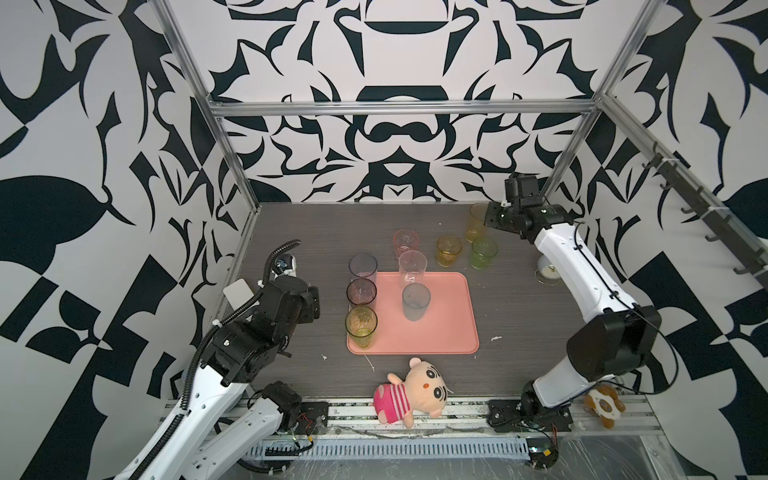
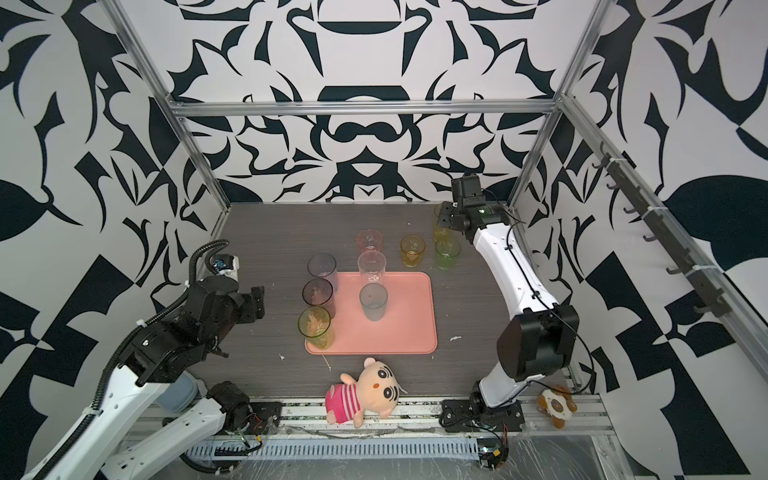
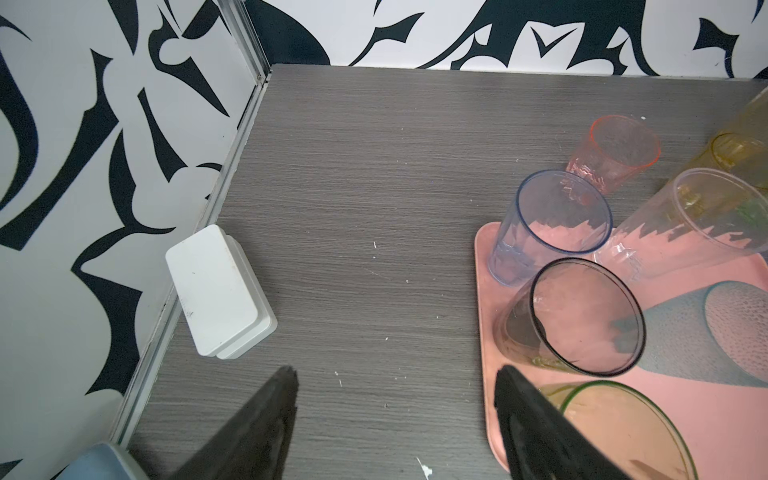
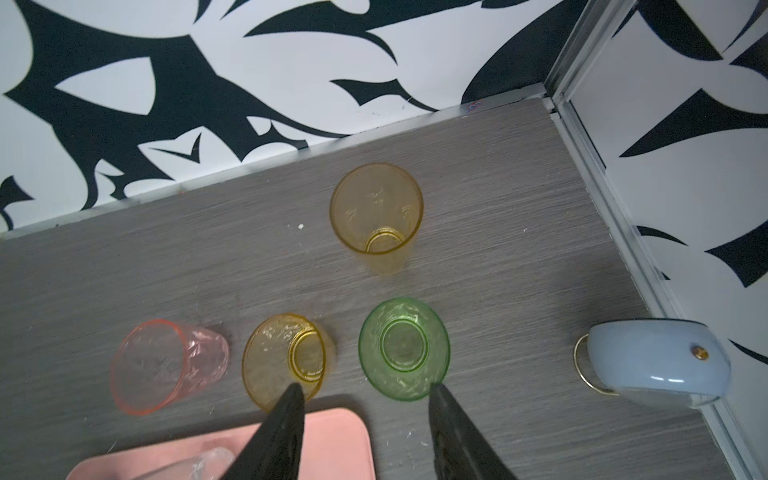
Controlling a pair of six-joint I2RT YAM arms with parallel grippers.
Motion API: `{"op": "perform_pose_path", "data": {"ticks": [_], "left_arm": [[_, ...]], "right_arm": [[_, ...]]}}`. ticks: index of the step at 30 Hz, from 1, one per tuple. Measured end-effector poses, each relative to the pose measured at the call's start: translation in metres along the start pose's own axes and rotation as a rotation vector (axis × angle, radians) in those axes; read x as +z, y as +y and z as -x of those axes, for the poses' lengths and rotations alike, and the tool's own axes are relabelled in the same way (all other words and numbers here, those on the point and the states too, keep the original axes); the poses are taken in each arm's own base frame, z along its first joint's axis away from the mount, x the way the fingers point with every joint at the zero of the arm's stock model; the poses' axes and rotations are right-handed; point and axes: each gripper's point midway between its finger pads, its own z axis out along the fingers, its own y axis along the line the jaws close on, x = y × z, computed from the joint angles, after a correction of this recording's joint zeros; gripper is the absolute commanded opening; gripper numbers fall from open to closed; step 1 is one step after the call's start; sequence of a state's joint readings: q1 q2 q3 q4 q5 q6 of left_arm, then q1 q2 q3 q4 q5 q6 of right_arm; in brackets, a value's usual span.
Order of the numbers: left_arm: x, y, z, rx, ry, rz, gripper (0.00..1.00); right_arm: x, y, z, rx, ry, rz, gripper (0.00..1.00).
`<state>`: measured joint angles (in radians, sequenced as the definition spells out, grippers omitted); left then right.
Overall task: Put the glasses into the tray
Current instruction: 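Move the right gripper over the tall yellow glass beyond the tray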
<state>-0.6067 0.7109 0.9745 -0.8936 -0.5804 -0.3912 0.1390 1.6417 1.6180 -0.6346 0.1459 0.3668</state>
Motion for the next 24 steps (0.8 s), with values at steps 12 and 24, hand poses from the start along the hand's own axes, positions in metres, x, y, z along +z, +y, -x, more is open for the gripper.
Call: {"op": "perform_pose_path", "data": {"ticks": [12,24], "left_arm": [[0.002,0.0,-0.001,0.005,0.007,0.008,0.78],[0.004,0.0,-0.001,0.009,0.011,0.017,0.78]], "right_arm": [[0.09,-0.043,0.01,0.09,0.09,-0.074,0.53],[0.131,-0.041,0.007,0.114,0.169,-0.05,0.52]]}}
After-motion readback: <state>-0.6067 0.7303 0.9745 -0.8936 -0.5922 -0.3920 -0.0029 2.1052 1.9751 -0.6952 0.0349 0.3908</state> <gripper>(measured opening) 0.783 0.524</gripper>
